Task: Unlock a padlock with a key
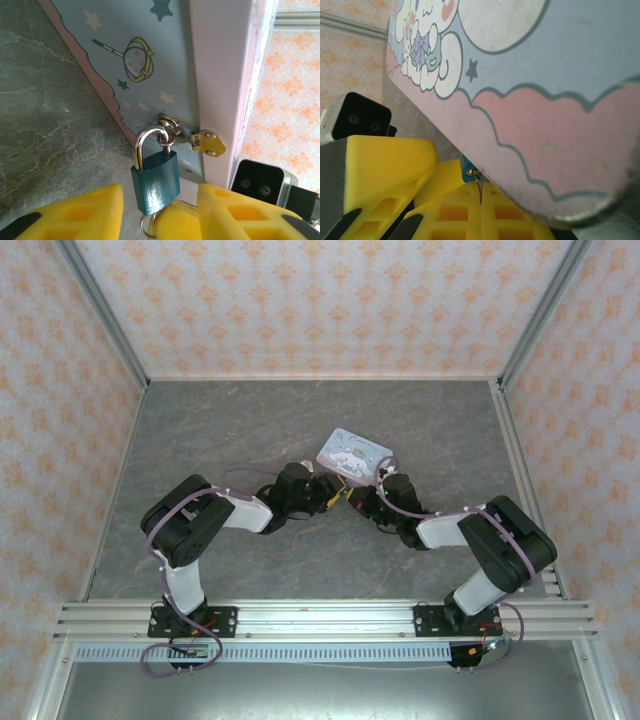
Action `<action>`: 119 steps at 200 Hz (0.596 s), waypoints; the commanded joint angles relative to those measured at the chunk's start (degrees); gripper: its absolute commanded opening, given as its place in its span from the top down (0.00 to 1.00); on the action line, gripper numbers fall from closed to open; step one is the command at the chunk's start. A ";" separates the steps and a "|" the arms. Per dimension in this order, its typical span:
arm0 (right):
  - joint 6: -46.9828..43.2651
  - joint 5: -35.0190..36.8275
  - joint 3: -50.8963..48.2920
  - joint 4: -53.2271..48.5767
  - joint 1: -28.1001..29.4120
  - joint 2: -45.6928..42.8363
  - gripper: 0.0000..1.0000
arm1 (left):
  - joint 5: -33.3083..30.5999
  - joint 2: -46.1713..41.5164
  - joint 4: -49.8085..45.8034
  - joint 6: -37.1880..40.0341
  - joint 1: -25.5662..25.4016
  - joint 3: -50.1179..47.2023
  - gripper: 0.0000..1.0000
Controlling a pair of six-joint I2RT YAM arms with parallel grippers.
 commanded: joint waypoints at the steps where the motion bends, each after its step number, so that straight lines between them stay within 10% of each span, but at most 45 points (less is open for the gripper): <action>1: 1.22 -0.77 1.49 0.40 0.39 -1.25 1.00 | -0.65 1.17 2.72 -0.59 -0.49 1.78 0.61; 76: 2.80 -0.95 1.68 1.27 0.38 -0.96 1.00 | -0.81 3.25 2.99 -1.19 -0.67 2.79 0.65; 119: 2.80 -0.97 1.86 1.37 0.42 -1.36 0.99 | -1.41 2.71 2.42 -0.87 -0.76 2.75 0.84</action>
